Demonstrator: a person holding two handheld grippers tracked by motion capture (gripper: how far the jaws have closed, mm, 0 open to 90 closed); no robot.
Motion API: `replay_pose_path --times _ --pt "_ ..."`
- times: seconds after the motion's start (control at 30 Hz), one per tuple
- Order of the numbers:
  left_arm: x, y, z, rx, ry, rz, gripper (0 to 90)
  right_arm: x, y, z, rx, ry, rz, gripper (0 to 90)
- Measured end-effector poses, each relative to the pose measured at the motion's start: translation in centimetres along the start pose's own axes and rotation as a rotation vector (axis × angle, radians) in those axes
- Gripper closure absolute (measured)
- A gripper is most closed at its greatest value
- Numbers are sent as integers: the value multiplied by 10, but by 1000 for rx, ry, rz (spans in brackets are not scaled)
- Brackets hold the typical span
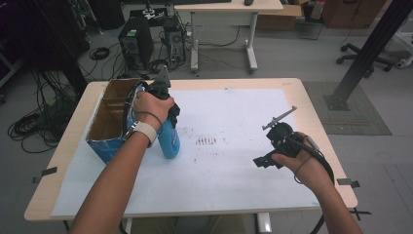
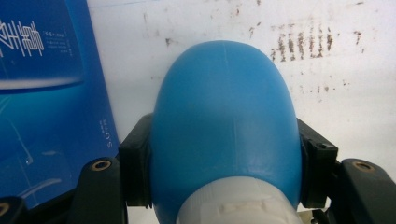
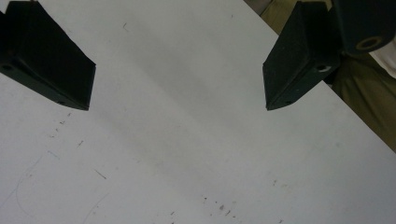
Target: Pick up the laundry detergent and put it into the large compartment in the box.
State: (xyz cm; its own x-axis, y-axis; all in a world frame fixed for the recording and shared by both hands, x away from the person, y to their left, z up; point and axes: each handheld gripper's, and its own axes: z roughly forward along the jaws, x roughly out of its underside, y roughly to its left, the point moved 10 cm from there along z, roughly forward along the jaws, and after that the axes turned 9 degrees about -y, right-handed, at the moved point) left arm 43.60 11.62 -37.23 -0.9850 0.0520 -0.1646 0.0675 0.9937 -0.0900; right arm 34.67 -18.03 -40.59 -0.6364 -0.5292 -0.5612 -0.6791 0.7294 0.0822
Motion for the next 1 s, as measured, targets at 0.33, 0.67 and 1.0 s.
replay_pose_path --times 0.33,0.67,1.0 --pt "2 1 -15 -12 -4 5 375 -2 2 -1 -1 -2 -8 94" --pt "3 -2 -24 1 -1 14 375 -4 4 0 -4 -3 -15 94" --pt "3 -6 -40 -3 -6 28 375 -6 5 0 -7 -4 -20 94"
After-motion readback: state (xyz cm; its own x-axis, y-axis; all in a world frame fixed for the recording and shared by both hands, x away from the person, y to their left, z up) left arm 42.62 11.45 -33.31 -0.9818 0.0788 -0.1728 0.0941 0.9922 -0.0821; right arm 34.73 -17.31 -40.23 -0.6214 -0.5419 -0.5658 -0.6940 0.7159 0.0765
